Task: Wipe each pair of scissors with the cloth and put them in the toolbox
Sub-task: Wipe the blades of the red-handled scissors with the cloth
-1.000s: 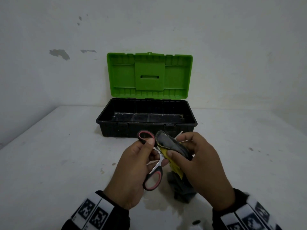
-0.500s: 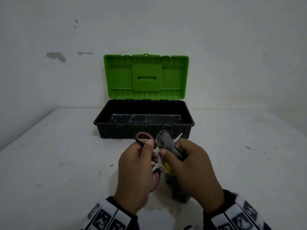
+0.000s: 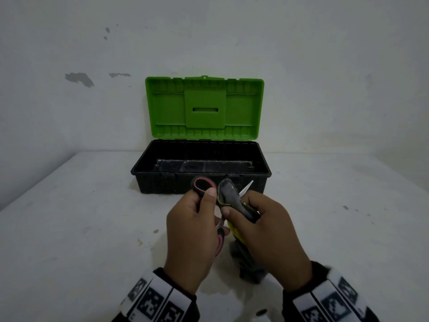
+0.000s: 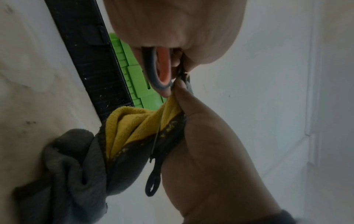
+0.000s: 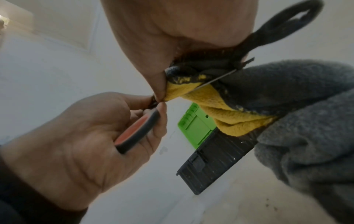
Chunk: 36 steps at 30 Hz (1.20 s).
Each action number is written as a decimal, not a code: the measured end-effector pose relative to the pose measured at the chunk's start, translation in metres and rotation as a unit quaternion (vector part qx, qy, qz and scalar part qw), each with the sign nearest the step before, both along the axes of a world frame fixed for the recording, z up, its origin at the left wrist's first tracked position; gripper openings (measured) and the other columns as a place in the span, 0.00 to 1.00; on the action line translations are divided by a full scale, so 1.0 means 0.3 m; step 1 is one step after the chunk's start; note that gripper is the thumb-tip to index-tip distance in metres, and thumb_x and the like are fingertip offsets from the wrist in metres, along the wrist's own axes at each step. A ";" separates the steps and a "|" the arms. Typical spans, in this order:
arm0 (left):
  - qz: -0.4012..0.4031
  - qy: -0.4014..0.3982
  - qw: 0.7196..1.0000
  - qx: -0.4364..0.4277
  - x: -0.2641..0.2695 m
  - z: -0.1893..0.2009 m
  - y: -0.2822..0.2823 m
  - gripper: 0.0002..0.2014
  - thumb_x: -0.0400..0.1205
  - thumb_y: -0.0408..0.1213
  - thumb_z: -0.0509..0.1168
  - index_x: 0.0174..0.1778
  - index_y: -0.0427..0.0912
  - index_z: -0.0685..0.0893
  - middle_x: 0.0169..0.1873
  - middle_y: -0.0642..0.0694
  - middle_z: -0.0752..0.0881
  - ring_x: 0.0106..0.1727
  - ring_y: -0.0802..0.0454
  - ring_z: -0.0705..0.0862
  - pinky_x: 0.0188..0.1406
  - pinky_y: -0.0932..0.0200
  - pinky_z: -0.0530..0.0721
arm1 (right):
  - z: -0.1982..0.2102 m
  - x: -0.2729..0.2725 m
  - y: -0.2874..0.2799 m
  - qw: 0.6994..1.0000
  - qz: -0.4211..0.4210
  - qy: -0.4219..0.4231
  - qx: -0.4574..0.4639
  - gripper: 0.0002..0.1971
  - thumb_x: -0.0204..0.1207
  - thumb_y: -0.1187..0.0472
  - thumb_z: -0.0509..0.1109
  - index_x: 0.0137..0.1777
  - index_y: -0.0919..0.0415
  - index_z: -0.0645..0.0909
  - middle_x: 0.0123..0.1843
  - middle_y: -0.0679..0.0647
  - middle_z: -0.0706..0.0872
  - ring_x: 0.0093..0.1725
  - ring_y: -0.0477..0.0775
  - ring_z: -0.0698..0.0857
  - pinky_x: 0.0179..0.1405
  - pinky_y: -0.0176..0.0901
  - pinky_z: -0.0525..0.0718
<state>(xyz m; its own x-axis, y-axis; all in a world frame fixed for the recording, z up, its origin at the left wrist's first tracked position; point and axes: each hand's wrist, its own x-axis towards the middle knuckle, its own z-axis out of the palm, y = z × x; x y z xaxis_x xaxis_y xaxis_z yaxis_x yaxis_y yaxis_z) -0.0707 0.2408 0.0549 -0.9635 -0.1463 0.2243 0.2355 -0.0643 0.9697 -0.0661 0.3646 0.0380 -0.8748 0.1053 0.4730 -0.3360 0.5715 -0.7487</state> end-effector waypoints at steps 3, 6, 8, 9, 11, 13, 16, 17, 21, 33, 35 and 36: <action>0.009 -0.001 1.000 -0.005 -0.002 -0.004 0.000 0.13 0.86 0.42 0.61 0.39 0.43 0.85 0.18 0.51 0.78 0.22 0.56 0.81 0.25 0.54 0.89 | -0.002 -0.022 0.007 0.999 -0.006 -0.006 -0.044 0.19 0.76 0.54 0.77 0.29 0.58 0.72 0.24 0.48 0.73 0.26 0.45 0.72 0.27 0.30 0.73; 0.015 -0.009 1.000 -0.002 -0.011 -0.001 -0.008 0.14 0.86 0.41 0.62 0.38 0.39 0.84 0.17 0.51 0.76 0.22 0.55 0.79 0.25 0.54 0.88 | 0.001 -0.030 0.002 0.997 0.017 -0.014 -0.069 0.19 0.78 0.54 0.75 0.33 0.64 0.75 0.29 0.60 0.79 0.28 0.55 0.79 0.27 0.42 0.78; 0.016 -0.020 1.000 0.005 -0.017 0.008 -0.015 0.14 0.86 0.41 0.62 0.37 0.39 0.84 0.16 0.54 0.75 0.21 0.60 0.77 0.25 0.52 0.89 | 0.007 -0.020 0.000 0.995 0.030 -0.028 -0.088 0.16 0.81 0.52 0.71 0.35 0.62 0.77 0.32 0.61 0.81 0.30 0.51 0.81 0.28 0.41 0.79; 0.017 -0.028 0.999 0.011 -0.020 0.010 -0.018 0.14 0.86 0.41 0.61 0.37 0.40 0.84 0.16 0.55 0.75 0.20 0.62 0.76 0.26 0.52 0.90 | 0.010 -0.011 0.003 0.995 0.032 -0.035 -0.085 0.15 0.82 0.51 0.69 0.36 0.57 0.77 0.32 0.56 0.81 0.31 0.48 0.80 0.30 0.36 0.78; 0.013 -0.037 0.999 0.022 -0.023 0.009 -0.021 0.14 0.87 0.41 0.61 0.38 0.43 0.85 0.18 0.55 0.77 0.22 0.62 0.77 0.26 0.53 0.90 | 0.013 0.004 0.005 0.998 0.035 -0.030 -0.042 0.12 0.81 0.50 0.68 0.36 0.49 0.77 0.33 0.48 0.79 0.33 0.45 0.78 0.33 0.31 0.76; 0.000 -0.032 0.999 0.024 -0.024 0.006 -0.017 0.13 0.87 0.41 0.61 0.41 0.44 0.87 0.23 0.51 0.84 0.24 0.60 0.82 0.26 0.55 0.89 | 0.008 0.007 -0.001 0.999 0.028 0.008 0.013 0.10 0.78 0.50 0.72 0.37 0.46 0.77 0.33 0.44 0.78 0.36 0.44 0.78 0.35 0.26 0.75; -0.019 -0.029 0.999 0.031 -0.018 0.009 -0.004 0.13 0.87 0.40 0.59 0.43 0.44 0.87 0.25 0.51 0.87 0.27 0.59 0.87 0.25 0.62 0.86 | -0.010 -0.004 -0.014 0.997 -0.007 0.060 0.056 0.16 0.75 0.51 0.77 0.35 0.39 0.71 0.31 0.38 0.73 0.36 0.37 0.77 0.35 0.23 0.74; -0.021 -0.029 0.999 0.032 -0.015 0.012 -0.002 0.13 0.87 0.40 0.59 0.43 0.44 0.87 0.24 0.53 0.87 0.27 0.60 0.87 0.24 0.64 0.85 | -0.012 -0.008 -0.017 0.995 -0.017 0.067 0.067 0.17 0.75 0.48 0.76 0.34 0.37 0.69 0.30 0.37 0.71 0.35 0.36 0.76 0.34 0.24 0.73; 0.004 -0.003 1.000 0.005 -0.007 0.017 -0.001 0.12 0.87 0.42 0.60 0.41 0.48 0.86 0.23 0.49 0.85 0.26 0.53 0.86 0.24 0.57 0.87 | -0.013 -0.018 -0.025 0.996 -0.034 0.065 0.060 0.15 0.76 0.38 0.64 0.34 0.44 0.71 0.28 0.42 0.73 0.32 0.45 0.76 0.33 0.34 0.70; 0.021 0.047 0.999 -0.012 0.002 0.014 -0.005 0.12 0.86 0.43 0.60 0.38 0.45 0.84 0.21 0.47 0.78 0.25 0.44 0.83 0.23 0.55 0.87 | 0.023 -0.024 -0.009 0.997 -0.050 0.058 -0.026 0.14 0.79 0.52 0.72 0.33 0.54 0.79 0.27 0.50 0.80 0.31 0.50 0.79 0.29 0.31 0.76; 0.019 0.030 0.999 0.003 0.003 0.015 -0.007 0.13 0.86 0.42 0.61 0.38 0.44 0.84 0.19 0.48 0.76 0.23 0.48 0.81 0.23 0.56 0.87 | 0.030 -0.020 -0.015 0.996 -0.054 0.059 -0.026 0.14 0.79 0.52 0.72 0.33 0.55 0.79 0.27 0.49 0.80 0.31 0.49 0.79 0.29 0.29 0.75; 0.021 0.027 0.999 0.004 0.004 0.018 -0.010 0.13 0.86 0.43 0.60 0.38 0.45 0.84 0.18 0.49 0.76 0.23 0.51 0.80 0.24 0.53 0.88 | 0.031 -0.012 -0.023 0.997 -0.047 0.060 -0.022 0.14 0.79 0.51 0.71 0.33 0.55 0.79 0.27 0.48 0.80 0.32 0.49 0.79 0.30 0.28 0.75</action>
<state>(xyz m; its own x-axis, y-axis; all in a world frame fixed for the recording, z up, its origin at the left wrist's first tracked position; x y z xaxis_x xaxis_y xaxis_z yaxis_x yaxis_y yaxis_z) -0.0697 0.2379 0.0603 -0.9430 -0.1892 0.2739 0.2898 -0.0617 0.9551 -0.0697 0.3576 0.0473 -0.7967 0.2077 0.5675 -0.3712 0.5729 -0.7308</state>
